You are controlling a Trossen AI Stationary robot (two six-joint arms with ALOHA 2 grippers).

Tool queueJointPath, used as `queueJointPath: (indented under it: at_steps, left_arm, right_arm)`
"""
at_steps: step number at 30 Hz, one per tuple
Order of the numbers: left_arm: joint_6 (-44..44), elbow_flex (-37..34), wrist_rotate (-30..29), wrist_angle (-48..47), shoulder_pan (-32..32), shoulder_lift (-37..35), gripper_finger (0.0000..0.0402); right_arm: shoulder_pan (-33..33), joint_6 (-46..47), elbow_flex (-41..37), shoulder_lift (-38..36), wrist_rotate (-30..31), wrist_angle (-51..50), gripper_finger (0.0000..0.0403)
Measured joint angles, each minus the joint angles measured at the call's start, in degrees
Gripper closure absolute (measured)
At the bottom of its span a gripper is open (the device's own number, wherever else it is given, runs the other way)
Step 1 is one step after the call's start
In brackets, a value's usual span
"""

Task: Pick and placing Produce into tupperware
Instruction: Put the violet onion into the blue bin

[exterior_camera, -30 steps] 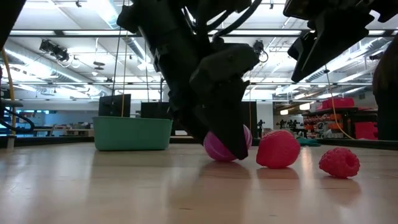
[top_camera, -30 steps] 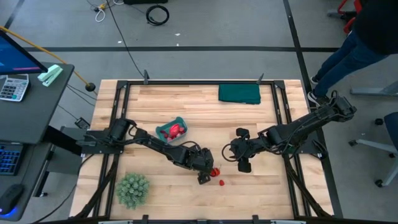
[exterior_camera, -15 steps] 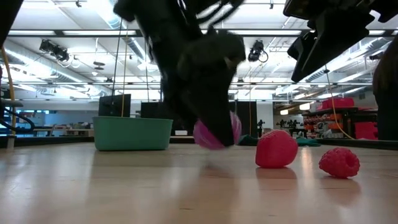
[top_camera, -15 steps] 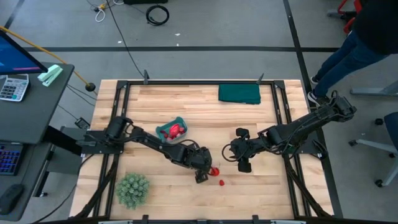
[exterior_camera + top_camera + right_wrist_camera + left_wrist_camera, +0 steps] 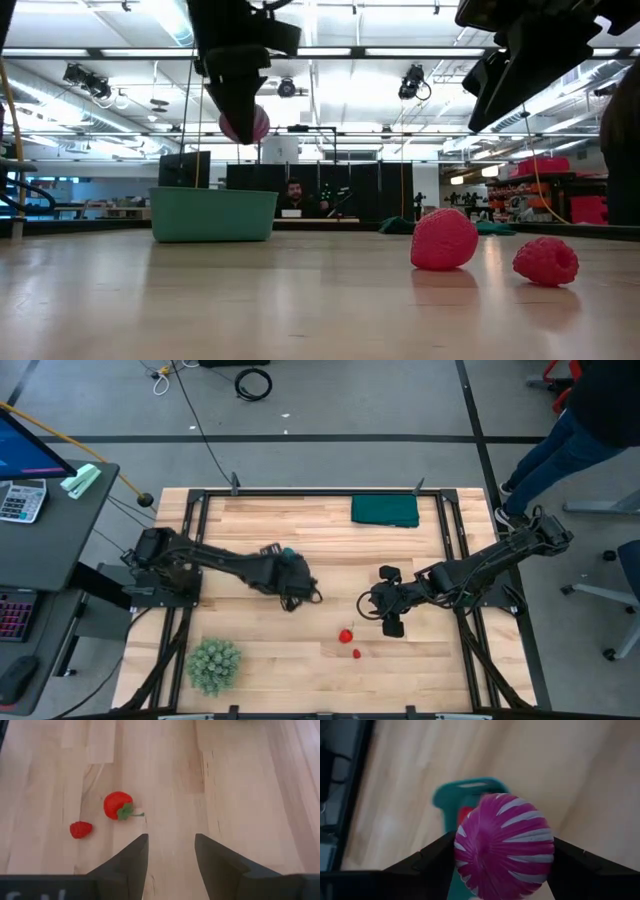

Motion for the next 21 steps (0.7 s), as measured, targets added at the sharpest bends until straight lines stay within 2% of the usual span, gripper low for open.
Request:
queueJointPath:
  at_steps: [4,10,21]
  left_arm:
    - [0.72,0.01,-0.06,-0.56,3.63,-0.43,0.013]
    - [2.97,-0.01,0.24,-0.05,8.28,2.5,0.0148]
    - [7.0,-0.01,5.21,0.18,9.14,10.06,0.0127]
  right_arm:
    - [0.01,0.0,0.0,0.0,0.01,-0.05,0.0233]
    - [0.03,0.1,0.0,0.0,0.01,-0.03,0.0233]
    - [0.03,0.11,0.0,0.0,0.01,-0.48,0.0233]
